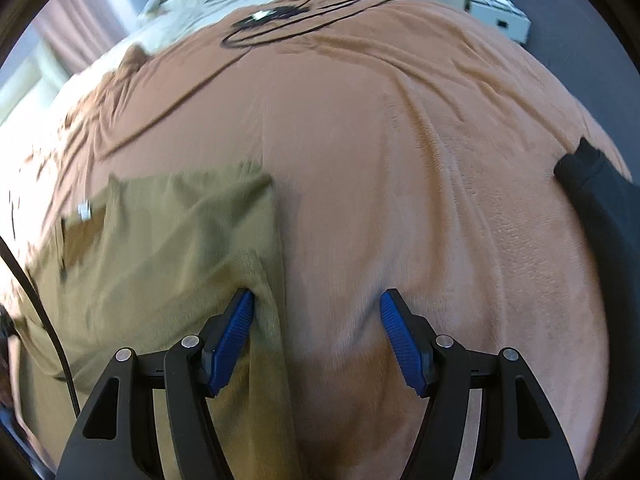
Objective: Fold small clothes
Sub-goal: 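Move both open tools to the side edge of the folded shirt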
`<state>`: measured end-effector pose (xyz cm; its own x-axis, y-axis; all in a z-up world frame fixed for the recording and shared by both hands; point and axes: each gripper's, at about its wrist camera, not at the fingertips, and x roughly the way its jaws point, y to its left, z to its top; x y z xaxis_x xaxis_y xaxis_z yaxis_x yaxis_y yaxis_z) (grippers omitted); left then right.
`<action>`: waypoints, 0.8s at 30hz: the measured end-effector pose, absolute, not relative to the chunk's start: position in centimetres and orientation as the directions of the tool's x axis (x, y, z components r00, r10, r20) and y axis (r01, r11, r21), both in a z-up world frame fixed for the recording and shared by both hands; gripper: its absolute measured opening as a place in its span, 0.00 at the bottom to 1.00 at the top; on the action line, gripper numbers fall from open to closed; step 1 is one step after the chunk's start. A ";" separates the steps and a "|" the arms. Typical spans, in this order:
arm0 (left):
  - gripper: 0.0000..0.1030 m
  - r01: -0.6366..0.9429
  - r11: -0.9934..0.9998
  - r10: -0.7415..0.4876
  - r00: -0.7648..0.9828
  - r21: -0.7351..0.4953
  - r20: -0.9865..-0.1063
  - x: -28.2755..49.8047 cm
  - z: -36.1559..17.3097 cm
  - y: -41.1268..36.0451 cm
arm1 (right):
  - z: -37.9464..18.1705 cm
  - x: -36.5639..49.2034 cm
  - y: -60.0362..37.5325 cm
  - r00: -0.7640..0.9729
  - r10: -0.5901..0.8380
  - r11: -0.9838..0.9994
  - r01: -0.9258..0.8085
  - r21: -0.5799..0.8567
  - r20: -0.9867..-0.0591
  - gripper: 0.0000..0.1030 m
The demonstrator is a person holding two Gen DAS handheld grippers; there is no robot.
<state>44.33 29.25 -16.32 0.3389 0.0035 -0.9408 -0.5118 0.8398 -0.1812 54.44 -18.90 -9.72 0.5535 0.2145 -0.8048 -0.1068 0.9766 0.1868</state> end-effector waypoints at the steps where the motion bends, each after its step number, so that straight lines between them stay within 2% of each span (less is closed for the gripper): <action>1: 0.80 -0.532 0.820 -0.010 0.354 -0.210 -0.935 43.9 -16.1 29.3 | -9.6 54.5 -19.3 0.560 0.235 0.971 -0.091 0.223 -0.794 0.62; 6: 0.77 -0.559 0.774 -0.048 0.417 -0.298 -0.908 42.3 -14.8 29.7 | -9.2 53.5 -21.2 0.587 0.297 0.945 -0.066 0.321 -0.754 0.62; 13: 0.72 -0.561 0.752 -0.049 0.475 -0.346 -0.878 40.6 -13.5 30.7 | -8.7 51.2 -22.5 0.586 0.329 0.937 -0.109 0.331 -0.740 0.62; 24: 0.72 -0.427 0.867 -0.065 0.411 -0.255 -0.909 40.5 -13.1 28.8 | -8.1 50.2 -21.5 0.541 0.306 0.952 -0.197 0.235 -0.784 0.62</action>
